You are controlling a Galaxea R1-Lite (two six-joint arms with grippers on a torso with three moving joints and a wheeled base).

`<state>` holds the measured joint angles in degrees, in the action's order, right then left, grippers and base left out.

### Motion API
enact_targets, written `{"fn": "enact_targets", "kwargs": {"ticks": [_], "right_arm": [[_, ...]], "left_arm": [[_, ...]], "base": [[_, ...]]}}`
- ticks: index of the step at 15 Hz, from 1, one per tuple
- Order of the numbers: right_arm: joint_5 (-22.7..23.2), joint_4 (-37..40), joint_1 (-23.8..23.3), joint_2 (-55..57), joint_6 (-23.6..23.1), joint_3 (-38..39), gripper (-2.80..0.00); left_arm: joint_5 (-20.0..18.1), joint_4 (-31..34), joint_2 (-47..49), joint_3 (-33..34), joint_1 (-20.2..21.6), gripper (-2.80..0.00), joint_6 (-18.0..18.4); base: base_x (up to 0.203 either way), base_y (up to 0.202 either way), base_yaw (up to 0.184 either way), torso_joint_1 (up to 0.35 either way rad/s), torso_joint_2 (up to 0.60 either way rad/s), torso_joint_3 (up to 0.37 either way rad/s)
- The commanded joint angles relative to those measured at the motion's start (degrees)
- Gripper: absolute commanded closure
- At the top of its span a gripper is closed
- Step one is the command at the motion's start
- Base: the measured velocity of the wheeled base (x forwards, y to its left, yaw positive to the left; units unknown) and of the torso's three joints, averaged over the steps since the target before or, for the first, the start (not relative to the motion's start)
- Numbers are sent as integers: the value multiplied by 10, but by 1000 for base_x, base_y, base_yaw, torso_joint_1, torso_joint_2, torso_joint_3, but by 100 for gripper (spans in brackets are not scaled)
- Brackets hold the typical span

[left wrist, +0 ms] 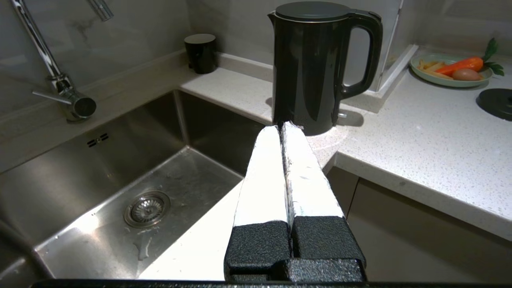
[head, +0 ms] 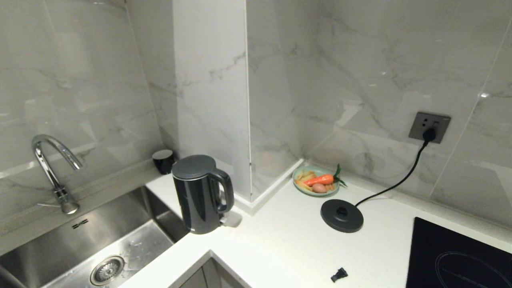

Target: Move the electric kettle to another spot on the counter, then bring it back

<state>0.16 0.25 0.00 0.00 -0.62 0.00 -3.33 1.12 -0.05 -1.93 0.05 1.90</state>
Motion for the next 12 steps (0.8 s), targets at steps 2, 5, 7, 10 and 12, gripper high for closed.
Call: {"fn": "enact_targets", "kwargs": {"ticks": [2,5,7,10,12], "right_arm": [[1,0,0,0,0,0,0],[0,0,0,0,0,0,0],[0,0,0,0,0,0,0],[0,0,0,0,0,0,0],[0,0,0,0,0,0,0]], "left_arm": [[9,0,1,1,0,0,-32],[16,0,1,2,0,0,-46],[15,0,1,1,0,0,-2],[18,-10,1,18,-1,0,61],[18,-12,1,18,-1,0,22]], "base": [[0,0,0,0,0,0],[0,0,0,0,0,0],[0,0,0,0,0,0],[0,0,0,0,0,0],[0,0,0,0,0,0]]}}
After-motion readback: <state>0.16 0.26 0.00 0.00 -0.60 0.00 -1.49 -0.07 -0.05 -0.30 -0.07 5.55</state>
